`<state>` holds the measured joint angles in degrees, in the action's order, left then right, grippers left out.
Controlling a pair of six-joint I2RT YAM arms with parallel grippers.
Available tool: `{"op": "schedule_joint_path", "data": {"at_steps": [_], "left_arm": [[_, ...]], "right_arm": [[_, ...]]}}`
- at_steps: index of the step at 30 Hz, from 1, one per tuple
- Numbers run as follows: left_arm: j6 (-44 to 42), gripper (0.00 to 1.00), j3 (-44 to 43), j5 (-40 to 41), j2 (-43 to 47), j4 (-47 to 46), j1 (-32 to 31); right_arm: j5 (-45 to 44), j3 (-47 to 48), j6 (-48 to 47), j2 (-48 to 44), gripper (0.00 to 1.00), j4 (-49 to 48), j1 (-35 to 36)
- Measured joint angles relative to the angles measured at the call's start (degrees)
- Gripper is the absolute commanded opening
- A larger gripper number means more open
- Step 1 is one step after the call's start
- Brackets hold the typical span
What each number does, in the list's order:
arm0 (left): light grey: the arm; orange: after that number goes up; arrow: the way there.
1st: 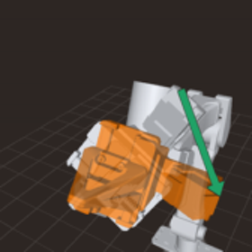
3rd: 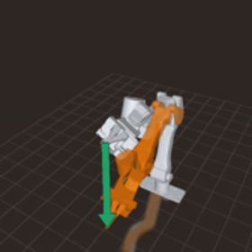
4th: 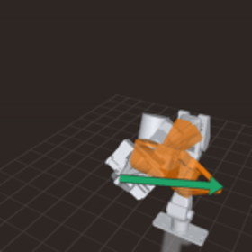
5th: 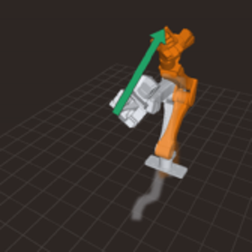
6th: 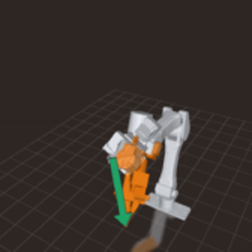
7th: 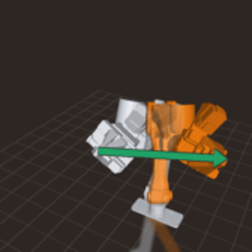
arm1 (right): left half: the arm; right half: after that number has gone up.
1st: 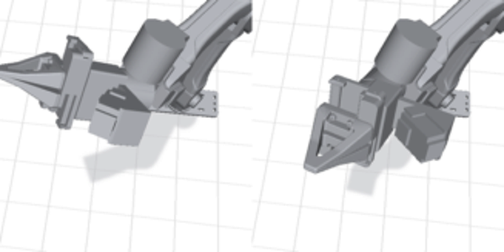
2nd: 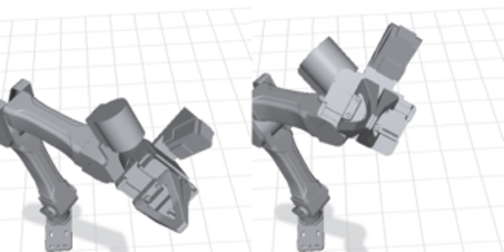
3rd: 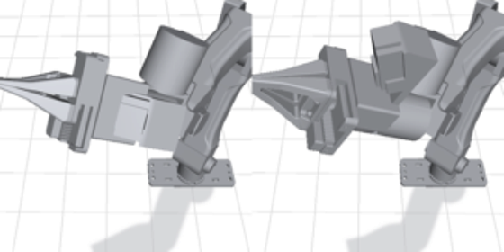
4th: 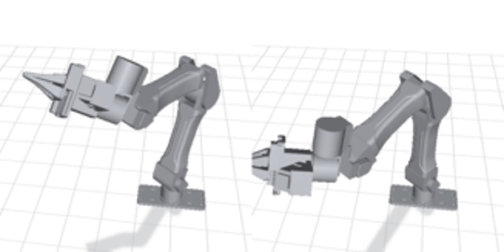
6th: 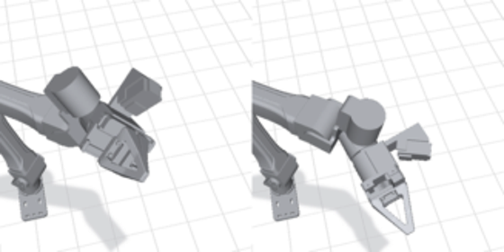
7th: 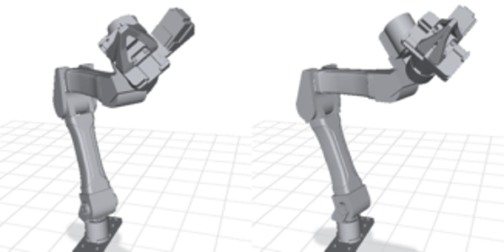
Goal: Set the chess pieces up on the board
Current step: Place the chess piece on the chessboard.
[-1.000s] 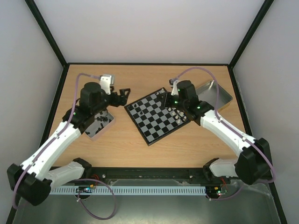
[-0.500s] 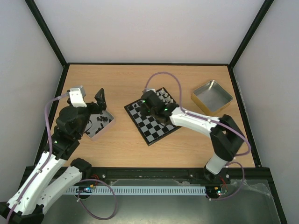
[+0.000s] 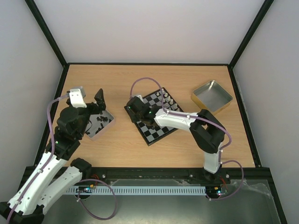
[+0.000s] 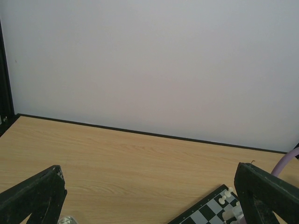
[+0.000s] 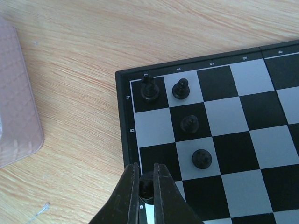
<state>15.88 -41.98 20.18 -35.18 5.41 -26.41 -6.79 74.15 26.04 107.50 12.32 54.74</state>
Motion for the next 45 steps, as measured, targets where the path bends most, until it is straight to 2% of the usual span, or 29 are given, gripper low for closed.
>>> {"op": "schedule_joint_path", "data": {"at_steps": [18, 28, 31, 37, 45], "left_arm": [[0.04, 1.0, 0.0, -1.33, -1.11, -0.13, 1.64], [0.07, 1.0, 0.0, -2.05, -1.51, -0.39, 1.75], [0.07, 0.99, 0.0, -2.16, -1.57, -0.42, 1.75], [0.07, 1.0, 0.0, -2.21, -1.62, -0.39, 1.75], [0.26, 1.0, 0.0, -2.97, -2.19, -0.39, 1.97]], "right_arm": [[-0.74, 4.46, -0.37, 6.8, 0.02, 2.03, -0.02], [-2.08, 6.43, -0.15, 8.79, 0.09, 3.15, 0.0], [-2.38, 6.78, -0.02, 8.9, 0.14, 3.78, 0.0], [-2.67, 6.8, 0.52, 8.92, 0.32, 5.05, 0.0], [-2.49, 6.78, 2.01, 6.58, 0.41, 5.4, -0.02]]}}
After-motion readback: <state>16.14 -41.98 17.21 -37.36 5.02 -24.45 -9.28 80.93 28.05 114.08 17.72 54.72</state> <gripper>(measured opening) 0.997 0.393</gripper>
